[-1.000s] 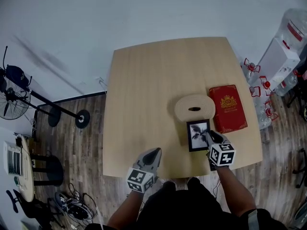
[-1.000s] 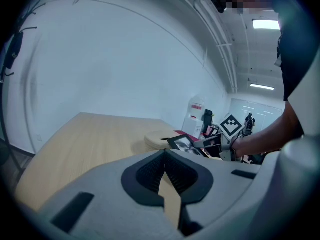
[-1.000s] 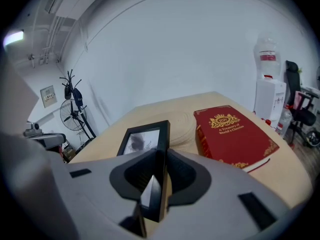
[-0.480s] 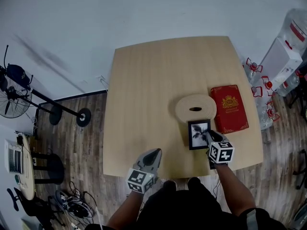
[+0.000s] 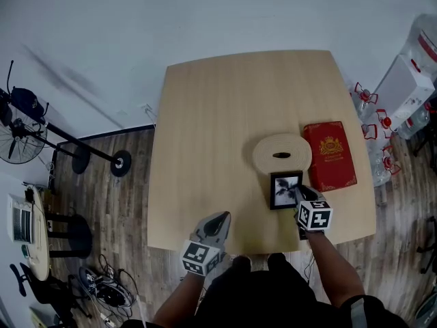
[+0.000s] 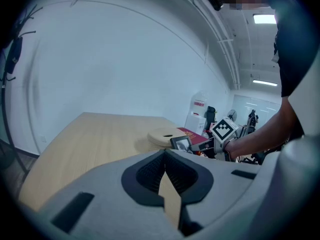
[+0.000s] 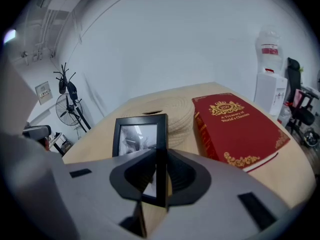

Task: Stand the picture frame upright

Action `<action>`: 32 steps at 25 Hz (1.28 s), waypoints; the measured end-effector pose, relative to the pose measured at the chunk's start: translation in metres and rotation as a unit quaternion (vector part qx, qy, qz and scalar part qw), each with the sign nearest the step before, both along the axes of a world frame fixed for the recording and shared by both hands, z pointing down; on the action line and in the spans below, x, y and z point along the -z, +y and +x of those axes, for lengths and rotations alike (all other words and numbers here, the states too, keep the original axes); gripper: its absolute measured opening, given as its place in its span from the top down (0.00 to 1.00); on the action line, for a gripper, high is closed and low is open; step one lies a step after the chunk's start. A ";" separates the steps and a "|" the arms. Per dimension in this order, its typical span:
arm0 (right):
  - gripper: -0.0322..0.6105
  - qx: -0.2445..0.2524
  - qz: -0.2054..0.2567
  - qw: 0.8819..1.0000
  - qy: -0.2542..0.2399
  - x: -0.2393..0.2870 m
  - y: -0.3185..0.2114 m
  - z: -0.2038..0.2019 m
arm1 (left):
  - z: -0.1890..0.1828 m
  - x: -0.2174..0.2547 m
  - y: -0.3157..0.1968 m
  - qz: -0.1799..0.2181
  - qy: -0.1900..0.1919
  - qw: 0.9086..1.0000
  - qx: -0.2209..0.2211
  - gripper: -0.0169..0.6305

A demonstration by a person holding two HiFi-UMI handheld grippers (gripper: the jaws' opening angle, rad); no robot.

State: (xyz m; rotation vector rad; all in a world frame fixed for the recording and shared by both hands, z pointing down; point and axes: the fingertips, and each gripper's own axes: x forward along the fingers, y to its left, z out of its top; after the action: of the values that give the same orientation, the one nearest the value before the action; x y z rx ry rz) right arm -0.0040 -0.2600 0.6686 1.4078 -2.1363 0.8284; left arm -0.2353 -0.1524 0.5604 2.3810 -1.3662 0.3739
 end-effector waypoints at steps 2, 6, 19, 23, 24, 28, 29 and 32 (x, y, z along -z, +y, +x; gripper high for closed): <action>0.84 0.004 0.003 1.000 0.003 0.000 0.000 0.000 | -0.001 -0.002 0.002 -0.008 0.001 1.000 0.003 0.97; 0.84 0.007 0.006 1.000 0.007 0.001 -0.001 -0.001 | -0.001 -0.003 0.002 -0.017 0.003 1.000 0.004 0.97; 0.80 -0.003 0.037 0.999 -0.008 0.024 0.008 0.007 | -0.001 -0.002 -0.003 -0.005 0.010 1.000 0.009 0.97; 0.80 0.002 0.059 0.998 -0.012 0.046 0.013 0.007 | 0.003 0.001 -0.006 0.000 0.011 1.000 0.006 0.97; 0.80 0.005 0.067 0.998 -0.012 0.053 0.013 0.006 | 0.004 0.002 -0.007 0.002 0.012 1.000 0.004 0.97; 0.82 0.018 0.109 0.994 -0.004 0.087 0.015 0.000 | 0.013 0.011 -0.011 0.010 0.011 1.000 -0.011 0.97; 0.83 0.021 0.120 0.993 -0.003 0.095 0.016 -0.001 | 0.015 0.014 -0.011 0.013 0.009 1.000 -0.015 0.97; 0.85 0.025 0.150 0.988 -0.003 0.118 0.018 -0.006 | 0.016 0.022 -0.014 0.023 0.007 1.000 -0.017 0.97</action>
State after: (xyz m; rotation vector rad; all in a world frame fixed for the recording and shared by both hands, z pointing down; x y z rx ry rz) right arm -0.0096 -0.2416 0.5503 1.4859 -2.3659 0.5064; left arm -0.2198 -0.1663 0.5380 2.4423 -1.3424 0.3371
